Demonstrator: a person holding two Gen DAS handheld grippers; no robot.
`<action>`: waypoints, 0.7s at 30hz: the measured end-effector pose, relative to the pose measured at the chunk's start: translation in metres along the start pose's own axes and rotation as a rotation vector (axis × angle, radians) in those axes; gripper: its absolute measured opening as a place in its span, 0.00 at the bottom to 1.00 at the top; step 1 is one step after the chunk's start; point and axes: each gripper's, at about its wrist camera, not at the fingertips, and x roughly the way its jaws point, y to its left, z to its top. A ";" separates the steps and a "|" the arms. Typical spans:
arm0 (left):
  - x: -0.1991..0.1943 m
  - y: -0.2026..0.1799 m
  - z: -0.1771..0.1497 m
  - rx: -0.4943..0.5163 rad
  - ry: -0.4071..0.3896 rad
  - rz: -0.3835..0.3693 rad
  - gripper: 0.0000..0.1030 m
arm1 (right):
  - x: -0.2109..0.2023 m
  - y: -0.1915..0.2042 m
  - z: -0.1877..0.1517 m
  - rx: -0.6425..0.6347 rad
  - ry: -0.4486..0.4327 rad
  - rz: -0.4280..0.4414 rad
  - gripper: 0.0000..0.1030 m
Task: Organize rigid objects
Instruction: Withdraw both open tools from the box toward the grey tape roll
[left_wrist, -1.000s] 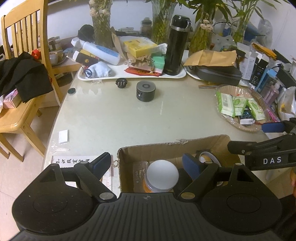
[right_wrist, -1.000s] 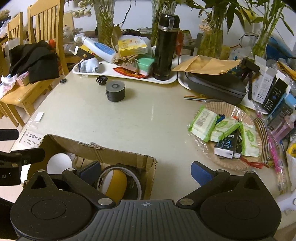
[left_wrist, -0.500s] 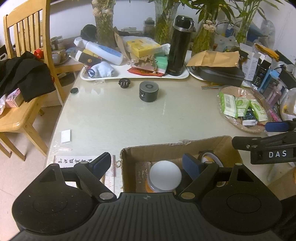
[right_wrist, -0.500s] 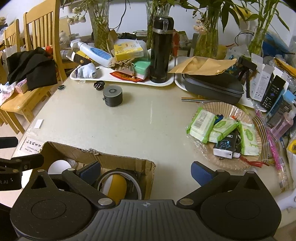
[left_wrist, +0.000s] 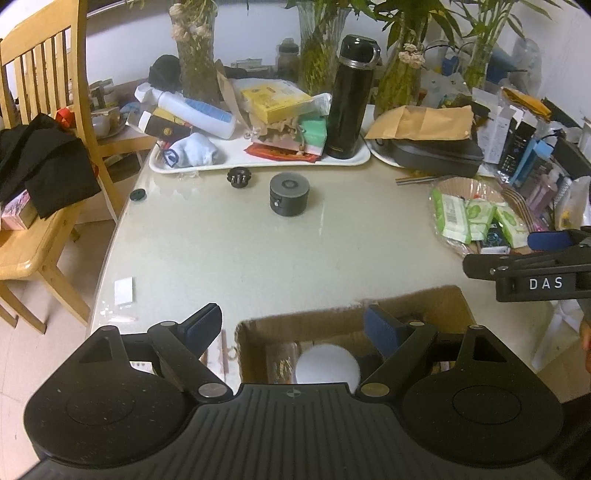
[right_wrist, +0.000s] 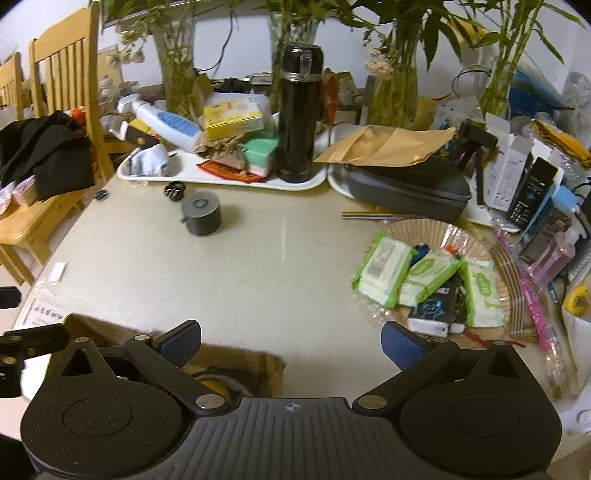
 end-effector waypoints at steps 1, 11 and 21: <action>0.001 0.001 0.002 0.003 -0.003 0.003 0.82 | 0.001 -0.001 0.001 0.001 -0.001 -0.004 1.00; 0.014 0.007 0.014 0.022 -0.005 0.019 0.82 | 0.008 -0.007 0.009 0.002 -0.013 -0.050 1.00; 0.027 0.014 0.027 0.013 -0.006 0.022 0.82 | 0.017 -0.013 0.018 0.008 -0.014 -0.079 1.00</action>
